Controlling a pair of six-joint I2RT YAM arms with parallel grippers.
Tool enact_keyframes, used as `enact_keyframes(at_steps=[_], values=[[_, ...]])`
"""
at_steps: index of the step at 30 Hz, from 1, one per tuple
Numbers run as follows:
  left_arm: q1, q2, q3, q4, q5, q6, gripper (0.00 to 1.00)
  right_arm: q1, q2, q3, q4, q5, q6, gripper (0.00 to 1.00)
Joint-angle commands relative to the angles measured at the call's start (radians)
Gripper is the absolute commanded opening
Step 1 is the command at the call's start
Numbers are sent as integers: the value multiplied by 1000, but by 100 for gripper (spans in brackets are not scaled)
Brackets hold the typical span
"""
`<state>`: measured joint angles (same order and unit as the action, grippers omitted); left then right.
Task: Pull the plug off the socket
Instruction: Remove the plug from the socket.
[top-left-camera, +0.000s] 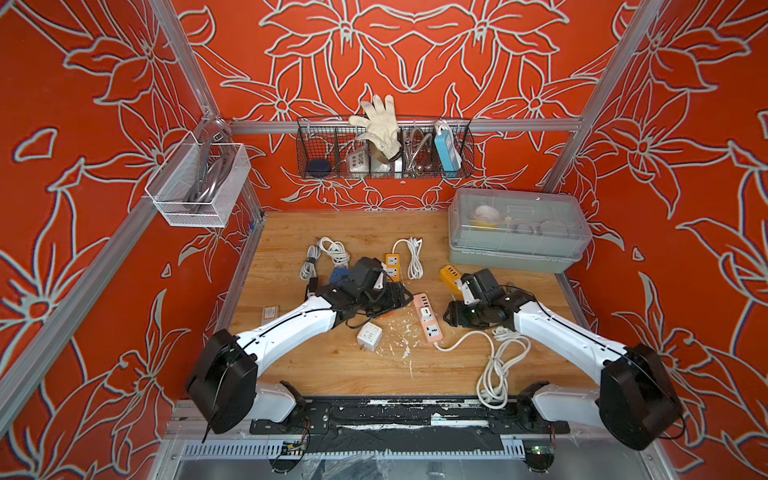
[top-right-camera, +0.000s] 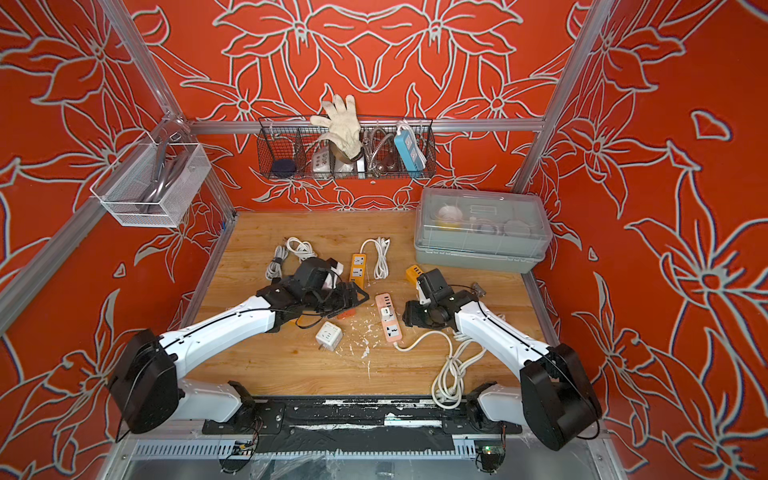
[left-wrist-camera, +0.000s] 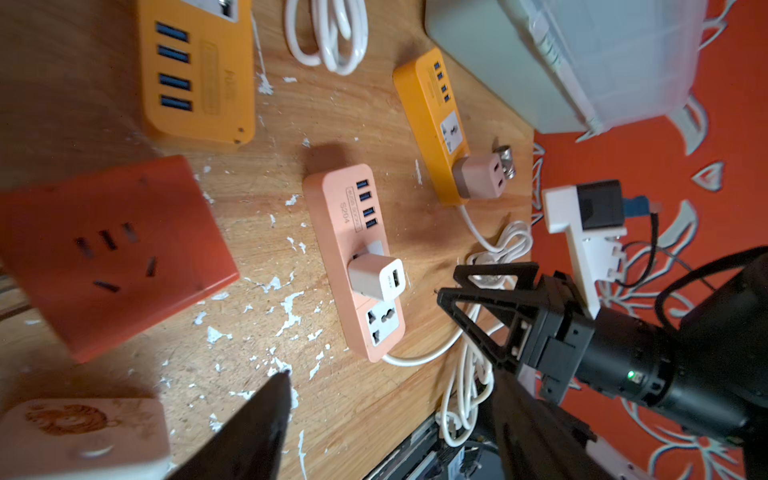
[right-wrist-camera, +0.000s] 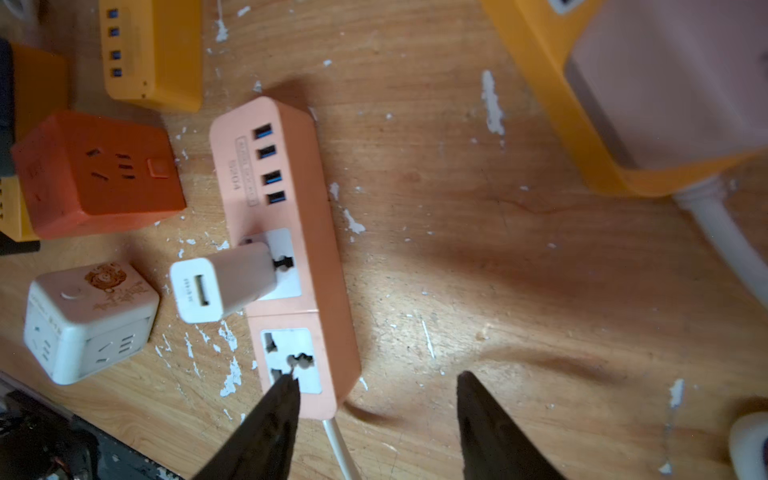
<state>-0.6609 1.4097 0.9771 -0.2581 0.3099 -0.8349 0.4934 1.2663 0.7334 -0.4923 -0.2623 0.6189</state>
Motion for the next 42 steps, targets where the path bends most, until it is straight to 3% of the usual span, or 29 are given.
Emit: enact_keyframes(at_steps=[1,4,7,8,9,24,42], values=[[-69,84,104,-211,-105,76,71,-23,-40,-38,70,-94,72,62],[-124,168,213,-335,-213,88,62,-63,-69,-84,123,-136,115,62],[-162,254,335,-467,-309,85,61,-112,-92,-132,163,-176,143,62],[-171,284,375,-499,-328,88,51,-125,-96,-141,168,-185,149,62],[-176,309,411,-528,-341,84,50,-134,-100,-147,170,-190,150,62],[-257,685,869,-769,-463,129,52,-208,-130,-201,195,-229,165,62],[-256,818,943,-785,-458,128,50,-217,-51,-210,248,-294,167,62]])
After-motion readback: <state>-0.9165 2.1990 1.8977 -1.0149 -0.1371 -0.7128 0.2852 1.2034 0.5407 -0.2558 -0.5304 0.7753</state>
